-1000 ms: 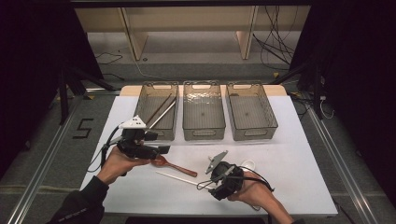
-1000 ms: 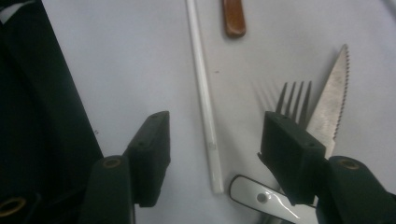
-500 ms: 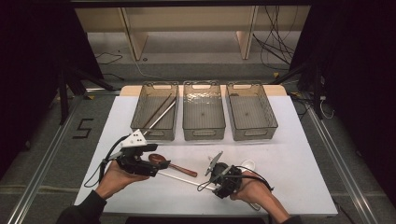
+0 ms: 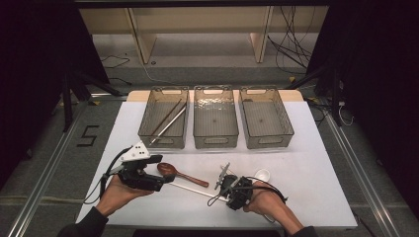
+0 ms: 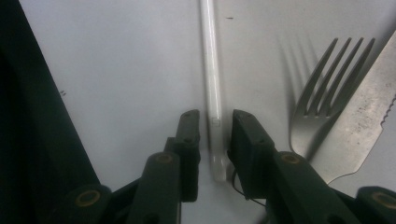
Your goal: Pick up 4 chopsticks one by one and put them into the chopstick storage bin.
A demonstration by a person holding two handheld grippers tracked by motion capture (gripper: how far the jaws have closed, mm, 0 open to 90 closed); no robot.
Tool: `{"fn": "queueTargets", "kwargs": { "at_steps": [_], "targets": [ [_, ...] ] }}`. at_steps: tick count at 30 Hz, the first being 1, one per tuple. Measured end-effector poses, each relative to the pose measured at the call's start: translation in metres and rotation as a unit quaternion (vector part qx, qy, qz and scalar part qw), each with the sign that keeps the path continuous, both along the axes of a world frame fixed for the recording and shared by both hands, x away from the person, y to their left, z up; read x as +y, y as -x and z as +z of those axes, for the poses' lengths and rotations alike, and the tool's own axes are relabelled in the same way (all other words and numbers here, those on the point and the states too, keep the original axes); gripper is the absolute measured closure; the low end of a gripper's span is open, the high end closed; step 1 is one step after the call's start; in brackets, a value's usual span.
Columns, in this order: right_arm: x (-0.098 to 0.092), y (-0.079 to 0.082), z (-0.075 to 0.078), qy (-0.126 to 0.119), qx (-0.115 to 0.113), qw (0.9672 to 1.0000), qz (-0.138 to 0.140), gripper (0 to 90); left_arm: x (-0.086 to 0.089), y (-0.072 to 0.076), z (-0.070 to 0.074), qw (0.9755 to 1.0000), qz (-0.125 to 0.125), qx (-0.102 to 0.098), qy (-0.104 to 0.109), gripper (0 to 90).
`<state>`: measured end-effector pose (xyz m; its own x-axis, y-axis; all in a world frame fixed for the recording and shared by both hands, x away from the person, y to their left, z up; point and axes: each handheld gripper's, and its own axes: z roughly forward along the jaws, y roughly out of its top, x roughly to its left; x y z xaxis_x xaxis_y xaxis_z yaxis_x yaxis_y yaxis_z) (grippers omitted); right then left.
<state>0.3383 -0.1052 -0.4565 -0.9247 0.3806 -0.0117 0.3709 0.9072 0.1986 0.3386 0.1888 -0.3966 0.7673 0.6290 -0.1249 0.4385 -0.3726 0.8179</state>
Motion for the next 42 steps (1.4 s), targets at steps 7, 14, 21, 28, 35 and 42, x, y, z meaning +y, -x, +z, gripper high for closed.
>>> {"fn": "queueTargets", "kwargs": {
  "at_steps": [7, 14, 21, 28, 35, 42],
  "targets": [
    [0.002, 0.001, 0.0, 0.009, 0.005, 0.9999, 0.006, 79.0, 0.0, 0.0, -0.001, 1.0, -0.002, 0.001, -0.005, 18.4],
    [0.004, 0.0, 0.001, 0.013, 0.011, 0.9997, 0.017, 84.3, -0.003, 0.0, -0.003, 0.9999, -0.009, 0.004, -0.012, 18.6],
    [0.003, 0.002, 0.002, 0.012, 0.006, 0.9992, 0.038, 84.6, -0.007, 0.0, -0.009, 0.9993, -0.021, 0.009, -0.03, 19.5],
    [0.0, 0.004, 0.013, 0.009, -0.007, 0.9989, 0.046, 84.7, -0.02, 0.002, -0.02, 0.9958, -0.06, 0.02, -0.066, 20.3],
    [0.0, 0.009, 0.028, -0.007, -0.022, 0.9982, 0.056, 84.7, -0.039, 0.004, -0.029, 0.9874, -0.103, 0.018, -0.119, 21.0],
    [0.001, 0.013, 0.037, -0.012, -0.032, 0.9972, 0.066, 84.7, -0.052, 0.003, -0.037, 0.9785, -0.127, 0.021, -0.161, 24.6]
  ]
}}
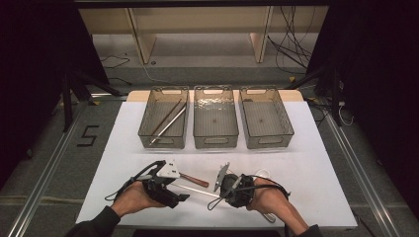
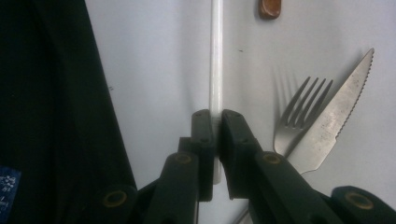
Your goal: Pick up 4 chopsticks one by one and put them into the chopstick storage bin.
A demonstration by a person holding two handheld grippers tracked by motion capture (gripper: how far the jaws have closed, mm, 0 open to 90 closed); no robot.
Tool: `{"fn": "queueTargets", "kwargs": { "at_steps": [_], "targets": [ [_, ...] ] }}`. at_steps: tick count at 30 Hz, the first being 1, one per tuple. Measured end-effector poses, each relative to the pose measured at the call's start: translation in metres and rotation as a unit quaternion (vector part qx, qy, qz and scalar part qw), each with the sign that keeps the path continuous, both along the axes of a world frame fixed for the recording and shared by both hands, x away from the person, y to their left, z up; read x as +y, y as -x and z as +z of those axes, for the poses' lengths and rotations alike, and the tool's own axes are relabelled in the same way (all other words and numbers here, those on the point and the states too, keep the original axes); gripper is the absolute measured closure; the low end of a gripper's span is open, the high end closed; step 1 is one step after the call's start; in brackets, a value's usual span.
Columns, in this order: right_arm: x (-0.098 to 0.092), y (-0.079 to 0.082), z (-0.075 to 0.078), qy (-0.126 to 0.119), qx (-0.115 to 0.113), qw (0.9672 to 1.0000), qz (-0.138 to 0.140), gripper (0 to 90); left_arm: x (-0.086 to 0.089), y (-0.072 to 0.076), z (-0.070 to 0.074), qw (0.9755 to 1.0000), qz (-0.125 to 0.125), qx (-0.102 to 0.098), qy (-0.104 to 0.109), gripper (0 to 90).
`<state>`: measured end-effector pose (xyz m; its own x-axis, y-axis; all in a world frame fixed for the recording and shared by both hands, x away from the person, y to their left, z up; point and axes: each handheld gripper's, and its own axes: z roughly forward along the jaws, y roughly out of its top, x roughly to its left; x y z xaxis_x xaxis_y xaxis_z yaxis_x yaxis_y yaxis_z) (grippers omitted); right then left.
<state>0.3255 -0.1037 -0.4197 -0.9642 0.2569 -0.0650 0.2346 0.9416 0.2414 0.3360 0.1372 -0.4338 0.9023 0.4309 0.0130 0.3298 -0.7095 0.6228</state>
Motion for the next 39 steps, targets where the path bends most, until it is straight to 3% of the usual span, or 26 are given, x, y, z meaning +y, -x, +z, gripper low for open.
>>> {"fn": "queueTargets", "kwargs": {
  "at_steps": [4, 8, 17, 20, 29, 36, 39],
  "targets": [
    [0.002, 0.003, 0.003, -0.002, 0.001, 1.0, 0.002, 84.7, -0.007, 0.0, -0.004, 0.9998, -0.012, 0.003, -0.016, 29.2],
    [0.003, 0.006, 0.007, -0.002, -0.001, 1.0, 0.009, 84.7, -0.013, 0.0, -0.007, 0.9985, -0.03, -0.003, -0.047, 35.8],
    [0.006, 0.011, 0.012, -0.007, -0.007, 0.9996, 0.027, 84.6, -0.017, 0.001, -0.008, 0.9965, -0.048, -0.007, -0.068, 49.8],
    [0.006, 0.012, 0.013, -0.007, -0.007, 0.9994, 0.033, 84.7, -0.017, 0.001, -0.01, 0.9948, -0.059, -0.007, -0.083, 52.5],
    [0.006, 0.012, 0.013, -0.013, -0.009, 0.9991, 0.039, 84.6, -0.019, 0.002, -0.009, 0.9929, -0.08, 0.007, -0.088, 70.5],
    [0.003, 0.011, 0.013, -0.018, -0.016, 0.9985, 0.049, 84.2, -0.02, 0.005, -0.007, 0.99, -0.098, 0.005, -0.102, 74.5],
    [0.003, 0.011, 0.012, -0.019, -0.022, 0.9986, 0.045, 82.6, -0.019, 0.006, -0.007, 0.9886, -0.112, 0.013, -0.101, 76.9]
  ]
}}
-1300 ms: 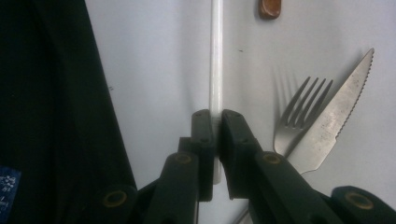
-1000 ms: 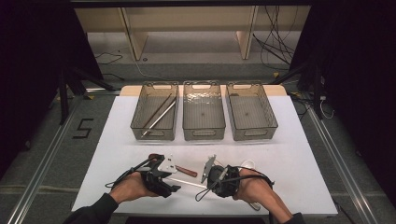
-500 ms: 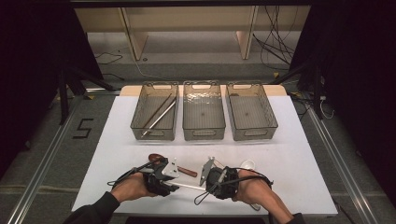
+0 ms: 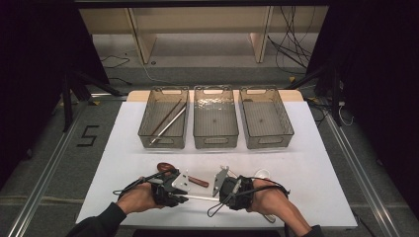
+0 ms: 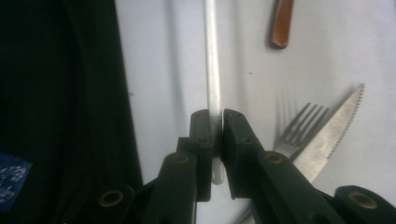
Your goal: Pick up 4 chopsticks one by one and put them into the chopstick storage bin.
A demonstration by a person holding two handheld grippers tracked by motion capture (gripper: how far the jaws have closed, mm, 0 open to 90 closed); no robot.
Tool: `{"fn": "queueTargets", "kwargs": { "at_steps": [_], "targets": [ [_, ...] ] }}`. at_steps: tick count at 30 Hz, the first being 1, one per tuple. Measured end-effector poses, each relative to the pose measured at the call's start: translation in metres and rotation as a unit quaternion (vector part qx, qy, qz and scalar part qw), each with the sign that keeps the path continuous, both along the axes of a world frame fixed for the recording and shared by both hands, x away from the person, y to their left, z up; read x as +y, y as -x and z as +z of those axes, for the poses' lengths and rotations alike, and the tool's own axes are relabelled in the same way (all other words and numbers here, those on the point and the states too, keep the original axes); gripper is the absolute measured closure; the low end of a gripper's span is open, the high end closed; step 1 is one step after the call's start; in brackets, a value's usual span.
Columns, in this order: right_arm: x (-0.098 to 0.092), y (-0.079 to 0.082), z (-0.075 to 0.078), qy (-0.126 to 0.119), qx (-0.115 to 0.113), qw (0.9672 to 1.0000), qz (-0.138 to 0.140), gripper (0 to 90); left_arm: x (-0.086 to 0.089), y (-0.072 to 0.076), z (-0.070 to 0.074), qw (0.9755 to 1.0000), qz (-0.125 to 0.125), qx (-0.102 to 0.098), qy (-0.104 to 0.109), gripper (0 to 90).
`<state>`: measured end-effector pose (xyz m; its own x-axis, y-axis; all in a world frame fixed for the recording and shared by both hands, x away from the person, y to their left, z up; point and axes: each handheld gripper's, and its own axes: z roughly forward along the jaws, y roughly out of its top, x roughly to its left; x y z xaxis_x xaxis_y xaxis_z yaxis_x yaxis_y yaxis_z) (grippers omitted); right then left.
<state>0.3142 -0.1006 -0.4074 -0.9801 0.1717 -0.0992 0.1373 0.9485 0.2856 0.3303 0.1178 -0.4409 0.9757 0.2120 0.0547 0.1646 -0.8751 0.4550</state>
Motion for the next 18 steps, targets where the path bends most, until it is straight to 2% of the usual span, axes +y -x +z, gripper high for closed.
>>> {"fn": "queueTargets", "kwargs": {
  "at_steps": [5, 6, 7, 13, 18],
  "targets": [
    [-0.006, -0.007, 0.0, -0.009, -0.01, 0.9997, -0.023, 76.2, -0.003, 0.006, 0.003, 0.9993, -0.032, 0.02, 0.003, 83.1],
    [-0.007, -0.009, 0.001, -0.011, -0.015, 0.999, -0.041, 72.2, -0.004, 0.007, 0.003, 0.9995, -0.025, 0.02, 0.003, 84.1],
    [-0.008, -0.012, 0.002, -0.012, -0.01, 0.9984, -0.054, 70.2, -0.004, 0.006, 0.003, 0.9996, -0.02, 0.02, -0.003, 84.3],
    [-0.018, -0.018, 0.008, -0.046, -0.007, 0.9948, -0.091, 55.2, 0.006, -0.001, 0.005, 0.9996, 0.011, 0.026, 0.001, 84.3],
    [-0.022, -0.022, 0.008, -0.053, -0.014, 0.9914, -0.119, 44.6, 0.011, -0.005, 0.005, 0.9992, 0.032, 0.024, 0.001, 84.3]
  ]
}}
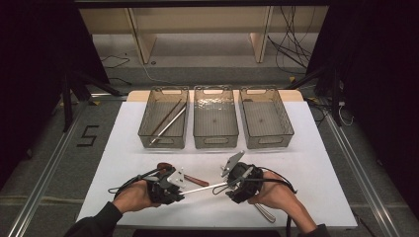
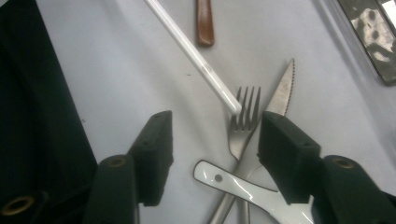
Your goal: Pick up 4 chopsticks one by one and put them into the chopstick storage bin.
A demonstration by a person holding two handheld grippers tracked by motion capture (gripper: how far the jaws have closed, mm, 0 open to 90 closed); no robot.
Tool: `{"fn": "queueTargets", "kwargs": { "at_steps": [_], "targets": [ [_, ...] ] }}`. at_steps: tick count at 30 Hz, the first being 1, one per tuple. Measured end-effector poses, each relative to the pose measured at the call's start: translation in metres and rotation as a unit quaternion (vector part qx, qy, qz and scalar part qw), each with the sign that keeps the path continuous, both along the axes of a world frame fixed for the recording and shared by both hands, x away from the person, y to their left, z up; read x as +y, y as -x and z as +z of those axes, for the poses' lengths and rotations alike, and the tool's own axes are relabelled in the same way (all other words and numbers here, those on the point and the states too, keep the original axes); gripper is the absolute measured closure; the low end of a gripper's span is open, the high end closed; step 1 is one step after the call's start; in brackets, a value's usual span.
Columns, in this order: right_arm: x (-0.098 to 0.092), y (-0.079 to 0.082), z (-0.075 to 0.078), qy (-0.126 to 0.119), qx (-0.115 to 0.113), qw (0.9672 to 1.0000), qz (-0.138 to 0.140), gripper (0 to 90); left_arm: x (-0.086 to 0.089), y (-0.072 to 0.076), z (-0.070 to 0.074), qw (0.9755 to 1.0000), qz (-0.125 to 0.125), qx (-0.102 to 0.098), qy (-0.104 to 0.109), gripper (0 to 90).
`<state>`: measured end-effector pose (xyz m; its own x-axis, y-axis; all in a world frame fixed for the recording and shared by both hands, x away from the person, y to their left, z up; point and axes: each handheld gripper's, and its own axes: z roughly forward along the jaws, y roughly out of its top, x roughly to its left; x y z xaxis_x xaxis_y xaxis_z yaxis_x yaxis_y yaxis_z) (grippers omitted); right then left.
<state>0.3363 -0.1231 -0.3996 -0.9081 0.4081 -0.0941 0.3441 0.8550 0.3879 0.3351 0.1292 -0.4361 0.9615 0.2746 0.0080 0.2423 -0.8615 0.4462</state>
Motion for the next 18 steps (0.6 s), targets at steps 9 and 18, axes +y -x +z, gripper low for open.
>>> {"fn": "queueTargets", "kwargs": {
  "at_steps": [9, 18],
  "targets": [
    [-0.018, -0.002, -0.003, -0.038, -0.016, 0.9973, -0.06, 36.9, 0.011, -0.005, 0.003, 0.9989, 0.045, -0.005, 0.01, 84.2],
    [-0.027, 0.0, -0.007, -0.053, -0.012, 0.9951, -0.083, 34.1, 0.016, -0.01, 0.004, 0.9965, 0.081, 0.004, 0.02, 84.2]
  ]
}}
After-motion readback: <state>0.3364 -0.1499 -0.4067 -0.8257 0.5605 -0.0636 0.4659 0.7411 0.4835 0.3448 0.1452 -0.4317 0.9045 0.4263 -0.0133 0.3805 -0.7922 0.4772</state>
